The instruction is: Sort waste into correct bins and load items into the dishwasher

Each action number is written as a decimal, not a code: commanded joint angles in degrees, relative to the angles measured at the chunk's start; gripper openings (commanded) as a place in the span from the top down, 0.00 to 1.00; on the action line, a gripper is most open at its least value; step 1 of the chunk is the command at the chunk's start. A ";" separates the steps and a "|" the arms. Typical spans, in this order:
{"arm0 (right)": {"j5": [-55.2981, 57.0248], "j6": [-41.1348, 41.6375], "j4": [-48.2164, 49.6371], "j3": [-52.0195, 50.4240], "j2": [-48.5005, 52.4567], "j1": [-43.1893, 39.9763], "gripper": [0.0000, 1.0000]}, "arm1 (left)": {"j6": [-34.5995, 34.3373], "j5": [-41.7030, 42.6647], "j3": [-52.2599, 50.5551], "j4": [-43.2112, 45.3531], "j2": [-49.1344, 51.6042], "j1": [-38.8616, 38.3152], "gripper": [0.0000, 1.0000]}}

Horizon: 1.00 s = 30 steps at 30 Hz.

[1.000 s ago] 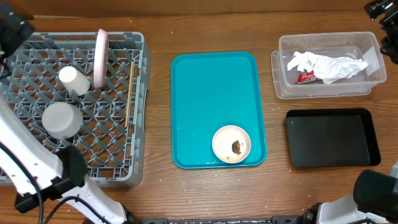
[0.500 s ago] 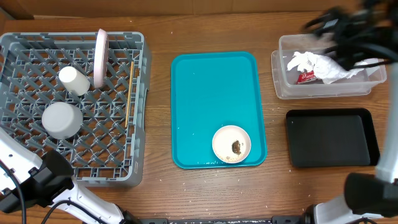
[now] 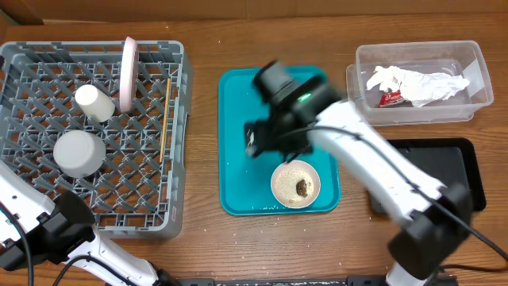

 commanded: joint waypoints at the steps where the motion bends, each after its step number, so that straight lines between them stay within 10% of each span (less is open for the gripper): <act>1: 2.60 9.14 1.27 -4.07 0.02 3.26 0.20 | -0.55 -0.46 -0.24 0.07 0.31 -0.17 0.00; 10: 6.23 11.28 8.72 -15.80 0.50 8.74 0.44 | -0.55 -0.46 -0.24 0.07 0.31 -0.17 0.00; 30: 14.23 5.01 12.76 -21.05 1.57 13.40 0.53 | -0.55 -0.44 -0.24 0.07 0.33 -0.42 0.00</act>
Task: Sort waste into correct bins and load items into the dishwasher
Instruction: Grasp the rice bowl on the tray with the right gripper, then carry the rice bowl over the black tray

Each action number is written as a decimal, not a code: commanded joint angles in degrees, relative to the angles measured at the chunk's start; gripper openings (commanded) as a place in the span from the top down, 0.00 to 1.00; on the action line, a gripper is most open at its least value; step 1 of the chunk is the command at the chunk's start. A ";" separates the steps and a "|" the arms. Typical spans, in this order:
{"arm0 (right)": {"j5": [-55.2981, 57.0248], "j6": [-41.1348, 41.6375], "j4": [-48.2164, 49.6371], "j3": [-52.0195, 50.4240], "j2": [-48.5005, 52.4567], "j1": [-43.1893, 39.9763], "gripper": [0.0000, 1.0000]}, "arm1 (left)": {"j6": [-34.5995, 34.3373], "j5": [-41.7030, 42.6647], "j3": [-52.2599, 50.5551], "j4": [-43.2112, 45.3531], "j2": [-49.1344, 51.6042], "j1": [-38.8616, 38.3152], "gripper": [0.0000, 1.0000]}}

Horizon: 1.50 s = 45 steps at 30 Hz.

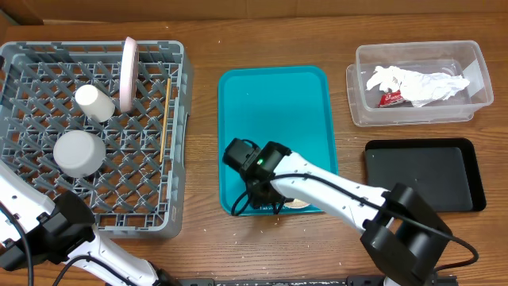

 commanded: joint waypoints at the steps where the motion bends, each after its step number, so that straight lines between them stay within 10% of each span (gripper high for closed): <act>1: 2.91 -0.98 0.48 -0.39 1.01 0.70 0.56 | -0.52 -0.46 -0.24 0.07 0.33 -0.39 0.00; 9: 4.66 -1.86 0.44 -0.33 2.99 0.68 0.67 | -0.52 -0.46 -0.24 0.07 0.33 -0.42 0.00; 15: 4.68 -1.86 -1.92 2.49 2.97 0.68 0.96 | -0.52 -0.46 -0.24 0.07 0.33 -0.33 0.00; 29: 10.99 4.15 -14.27 14.93 2.97 -3.76 0.96 | -0.52 -0.44 -0.24 0.07 0.33 -0.42 0.00; 40: 11.65 8.85 -25.22 21.16 -4.76 -28.33 0.96 | -0.52 -0.46 -0.24 0.07 0.33 -0.39 0.00; 45: 0.50 -3.82 -23.32 21.16 -9.92 -46.47 0.96 | -0.52 -0.46 -0.24 0.07 0.33 -0.39 0.00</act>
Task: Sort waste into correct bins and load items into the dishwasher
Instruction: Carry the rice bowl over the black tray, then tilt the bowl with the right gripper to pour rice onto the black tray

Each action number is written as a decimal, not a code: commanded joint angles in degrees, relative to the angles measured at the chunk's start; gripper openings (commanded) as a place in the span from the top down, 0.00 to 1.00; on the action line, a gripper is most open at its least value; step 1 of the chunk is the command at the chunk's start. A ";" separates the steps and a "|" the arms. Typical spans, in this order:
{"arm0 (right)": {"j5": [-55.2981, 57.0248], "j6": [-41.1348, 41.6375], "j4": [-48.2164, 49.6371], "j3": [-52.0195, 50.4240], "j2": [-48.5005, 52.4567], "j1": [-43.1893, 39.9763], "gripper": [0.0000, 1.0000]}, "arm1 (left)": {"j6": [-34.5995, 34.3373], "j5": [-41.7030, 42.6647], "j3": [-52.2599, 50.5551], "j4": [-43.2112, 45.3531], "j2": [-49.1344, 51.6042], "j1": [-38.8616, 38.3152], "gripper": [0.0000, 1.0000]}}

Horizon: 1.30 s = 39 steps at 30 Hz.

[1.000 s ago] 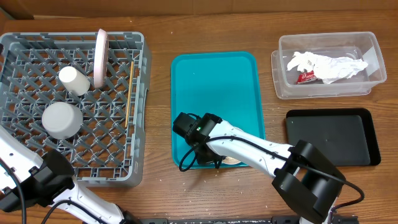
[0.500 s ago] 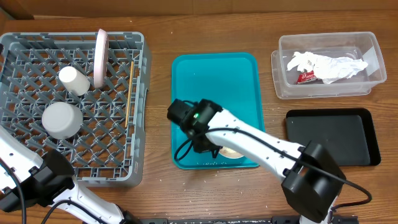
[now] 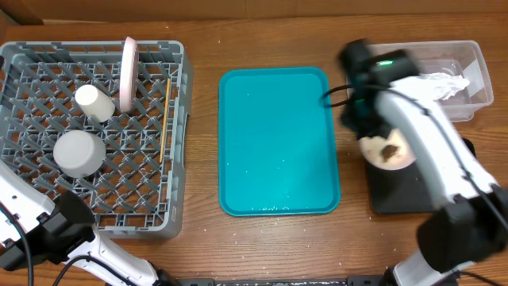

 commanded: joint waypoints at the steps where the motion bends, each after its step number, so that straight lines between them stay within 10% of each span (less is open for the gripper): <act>1: -8.83 -9.49 0.46 1.92 -3.96 -9.68 0.96 | -0.52 -0.46 -0.24 0.07 0.33 -0.39 0.00; 24: -62.58 -52.96 -0.28 -14.84 -3.91 -45.97 0.96 | -0.52 -0.46 -0.24 0.07 0.33 -0.42 0.00; 39: -73.11 -53.94 11.78 -25.64 -3.78 -55.12 0.96 | -0.52 -0.46 -0.24 0.07 0.33 -0.39 0.00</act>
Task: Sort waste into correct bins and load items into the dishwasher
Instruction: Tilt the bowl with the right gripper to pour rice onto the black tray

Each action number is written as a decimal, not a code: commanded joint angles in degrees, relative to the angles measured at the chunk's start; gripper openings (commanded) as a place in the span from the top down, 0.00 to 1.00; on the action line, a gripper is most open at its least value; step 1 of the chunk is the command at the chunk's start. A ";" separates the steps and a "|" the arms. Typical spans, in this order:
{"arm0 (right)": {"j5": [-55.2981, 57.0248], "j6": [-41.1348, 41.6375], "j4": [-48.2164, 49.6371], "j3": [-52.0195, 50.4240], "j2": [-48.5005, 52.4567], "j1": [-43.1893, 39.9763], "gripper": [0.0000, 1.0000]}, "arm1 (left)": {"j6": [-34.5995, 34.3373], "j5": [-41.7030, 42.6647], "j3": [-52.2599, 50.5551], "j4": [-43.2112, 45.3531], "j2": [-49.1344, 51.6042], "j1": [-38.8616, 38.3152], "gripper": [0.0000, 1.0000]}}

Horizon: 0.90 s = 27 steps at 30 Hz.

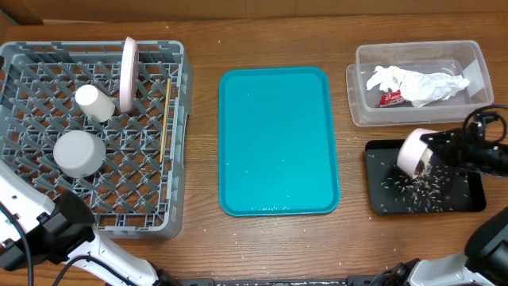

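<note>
A small pale bowl (pixel 413 152) is tipped on its side over the black bin (pixel 468 200) at the right. My right gripper (pixel 432 151) is shut on its rim, and the arm reaches in from the right edge. Small food scraps (pixel 419 187) lie scattered on the bin's floor under the bowl. The teal tray (pixel 278 139) in the middle holds nothing. The grey dish rack (pixel 32 63) on the left carries an upright pink plate (pixel 128 63), two white cups (pixel 94 102) (pixel 78 152) and a wooden chopstick (pixel 166 119). Only part of my left arm (pixel 55 230) shows, at the lower left.
A clear plastic bin (pixel 472 107) at the back right holds crumpled white paper (pixel 417 82) and a red wrapper (pixel 390 98). Bare wooden table shows between rack, tray and bins.
The bowl was held level, food inside, over the black bin's left part. Now it is tipped on its side and scraps lie spread in the bin. The right arm now reaches in from the right.
The bowl with a food scrap first stood on the teal tray with my right gripper just behind it. Then the gripper was down at the bowl near the tray's front edge. Later the bowl hung over the black bin, tray bare. Now it is tipped and scraps are in the bin.
</note>
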 commanded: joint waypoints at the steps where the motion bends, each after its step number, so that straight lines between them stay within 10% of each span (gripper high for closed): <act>1: -3.82 -1.01 0.52 -0.07 -0.79 -1.03 0.96 | -0.52 -0.46 -0.24 0.07 0.31 -0.39 0.00; 27: -4.57 4.72 8.00 -5.60 -0.79 -1.03 0.96 | -0.52 -0.46 -0.24 0.07 0.33 -0.42 0.00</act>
